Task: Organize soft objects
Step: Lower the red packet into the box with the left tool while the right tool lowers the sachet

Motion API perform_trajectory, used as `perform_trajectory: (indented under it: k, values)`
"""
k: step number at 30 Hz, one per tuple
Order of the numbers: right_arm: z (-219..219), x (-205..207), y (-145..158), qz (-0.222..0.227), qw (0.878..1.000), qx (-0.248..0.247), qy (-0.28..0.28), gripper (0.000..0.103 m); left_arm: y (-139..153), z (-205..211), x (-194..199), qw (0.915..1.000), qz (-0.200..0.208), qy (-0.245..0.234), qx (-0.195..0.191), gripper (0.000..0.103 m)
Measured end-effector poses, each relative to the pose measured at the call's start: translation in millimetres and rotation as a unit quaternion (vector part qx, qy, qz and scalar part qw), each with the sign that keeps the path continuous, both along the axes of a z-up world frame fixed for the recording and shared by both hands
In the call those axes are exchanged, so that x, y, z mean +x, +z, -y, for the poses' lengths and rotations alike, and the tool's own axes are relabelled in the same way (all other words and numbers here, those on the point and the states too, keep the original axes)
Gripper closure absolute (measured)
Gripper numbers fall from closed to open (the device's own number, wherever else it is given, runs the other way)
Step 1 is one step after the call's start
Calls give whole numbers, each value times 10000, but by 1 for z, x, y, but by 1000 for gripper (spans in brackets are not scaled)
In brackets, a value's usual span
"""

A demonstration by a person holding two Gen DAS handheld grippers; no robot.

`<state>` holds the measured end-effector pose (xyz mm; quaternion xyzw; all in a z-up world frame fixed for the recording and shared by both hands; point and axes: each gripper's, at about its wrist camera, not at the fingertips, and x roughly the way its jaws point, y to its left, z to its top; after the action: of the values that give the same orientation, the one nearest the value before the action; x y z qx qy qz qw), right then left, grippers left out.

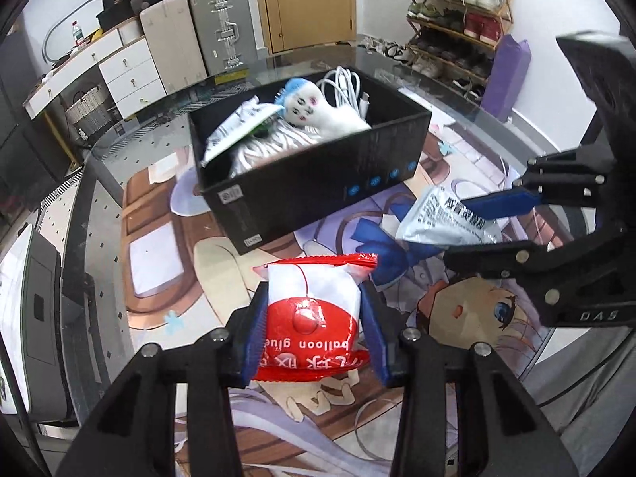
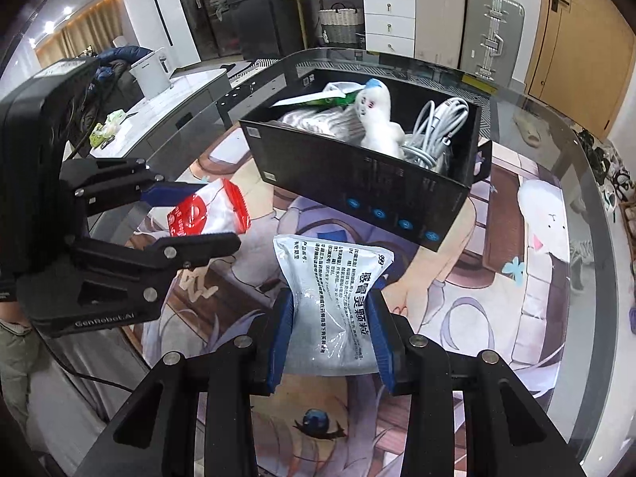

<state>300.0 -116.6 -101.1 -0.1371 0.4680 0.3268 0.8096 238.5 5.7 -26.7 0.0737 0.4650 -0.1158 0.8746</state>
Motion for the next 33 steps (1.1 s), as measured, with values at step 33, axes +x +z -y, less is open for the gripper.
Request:
perform_trajectory:
  k: [33]
  values:
    - [18,-20,128,1633,9785,1003,-769,66,105,0,2,9868,1451,660,-299,61]
